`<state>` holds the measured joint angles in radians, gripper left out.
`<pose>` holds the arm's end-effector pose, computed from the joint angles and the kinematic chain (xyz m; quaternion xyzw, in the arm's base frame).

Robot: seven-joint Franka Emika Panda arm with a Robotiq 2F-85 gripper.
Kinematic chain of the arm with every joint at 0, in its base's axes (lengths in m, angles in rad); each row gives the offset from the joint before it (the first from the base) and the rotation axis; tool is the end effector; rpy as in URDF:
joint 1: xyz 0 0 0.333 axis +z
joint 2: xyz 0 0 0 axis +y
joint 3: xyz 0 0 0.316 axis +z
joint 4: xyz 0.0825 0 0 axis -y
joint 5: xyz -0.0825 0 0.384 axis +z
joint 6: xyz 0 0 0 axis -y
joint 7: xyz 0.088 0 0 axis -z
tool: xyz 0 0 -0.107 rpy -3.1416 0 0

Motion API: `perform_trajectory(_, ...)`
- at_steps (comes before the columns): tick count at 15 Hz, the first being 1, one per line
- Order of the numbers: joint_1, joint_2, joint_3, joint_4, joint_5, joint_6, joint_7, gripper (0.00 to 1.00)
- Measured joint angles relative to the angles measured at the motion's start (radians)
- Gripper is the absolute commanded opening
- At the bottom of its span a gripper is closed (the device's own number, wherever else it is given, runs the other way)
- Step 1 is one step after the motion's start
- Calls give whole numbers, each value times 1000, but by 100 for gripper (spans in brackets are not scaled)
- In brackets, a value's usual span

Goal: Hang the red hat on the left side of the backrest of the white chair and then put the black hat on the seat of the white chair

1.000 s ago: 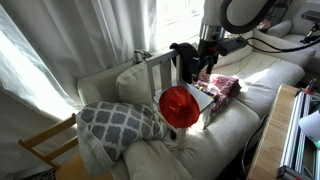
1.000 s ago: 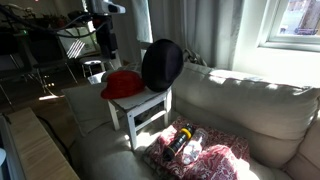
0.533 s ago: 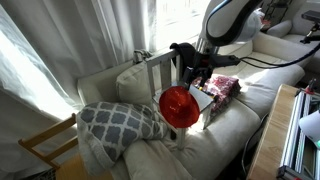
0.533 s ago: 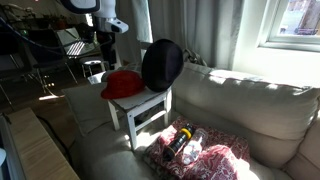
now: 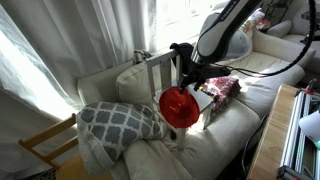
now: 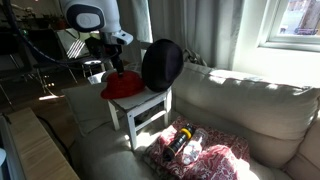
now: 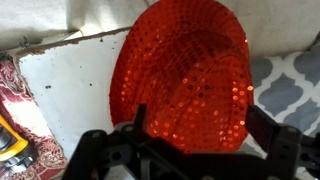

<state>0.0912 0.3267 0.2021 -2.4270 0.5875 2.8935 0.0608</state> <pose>0.4818 0.1158 0.1854 -0.9760 0.1697 -0.0391 0.1307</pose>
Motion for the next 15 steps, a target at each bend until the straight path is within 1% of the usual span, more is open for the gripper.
perform_trajectory(3, -1, 42, -1, 3, -12, 71, 5, 49)
perform_trajectory(5, -5, 65, -2, 3, -23, 103, 12, 35)
perform_trajectory(6, -7, 74, -2, 4, -29, 115, 16, 27)
perform_trajectory(9, -10, 91, 0, 6, -49, 135, 40, 5)
perform_trajectory(10, -10, 92, 0, 8, -56, 135, 54, 1)
perform_trajectory(11, -10, 92, 1, 9, -63, 135, 71, 0)
perform_trajectory(15, 17, 76, -2, 14, -104, 129, 167, 1)
